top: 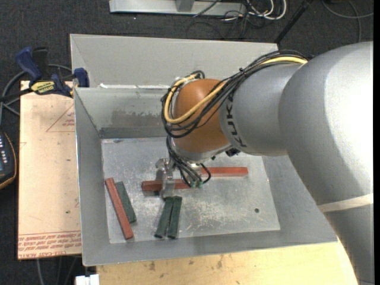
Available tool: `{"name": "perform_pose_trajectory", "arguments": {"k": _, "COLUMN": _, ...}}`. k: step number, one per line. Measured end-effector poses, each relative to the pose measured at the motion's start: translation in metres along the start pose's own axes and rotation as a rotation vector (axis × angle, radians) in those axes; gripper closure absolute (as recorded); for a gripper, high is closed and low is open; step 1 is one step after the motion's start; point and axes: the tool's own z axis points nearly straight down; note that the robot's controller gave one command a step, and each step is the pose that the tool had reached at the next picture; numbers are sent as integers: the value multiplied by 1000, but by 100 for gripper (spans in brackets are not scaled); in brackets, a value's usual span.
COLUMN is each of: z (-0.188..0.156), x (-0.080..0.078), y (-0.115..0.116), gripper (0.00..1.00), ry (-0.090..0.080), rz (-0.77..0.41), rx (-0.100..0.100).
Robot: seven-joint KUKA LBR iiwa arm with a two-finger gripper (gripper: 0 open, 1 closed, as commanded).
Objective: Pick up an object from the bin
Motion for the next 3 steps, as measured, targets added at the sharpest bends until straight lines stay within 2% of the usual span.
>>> {"name": "perform_pose_trajectory", "arguments": {"k": 1, "z": -1, "x": 20, "y": -32, "gripper": 100, "ry": 3, "rz": -48, "rx": 1}}
{"name": "perform_pose_trajectory", "arguments": {"k": 2, "z": -99, "x": -12, "y": -9, "gripper": 100, "ry": -4, "rz": -370, "rx": 0}}
{"name": "perform_pose_trajectory", "arguments": {"k": 3, "z": -97, "x": -11, "y": -10, "gripper": 0, "ry": 0, "rz": -368, "rx": -1}}
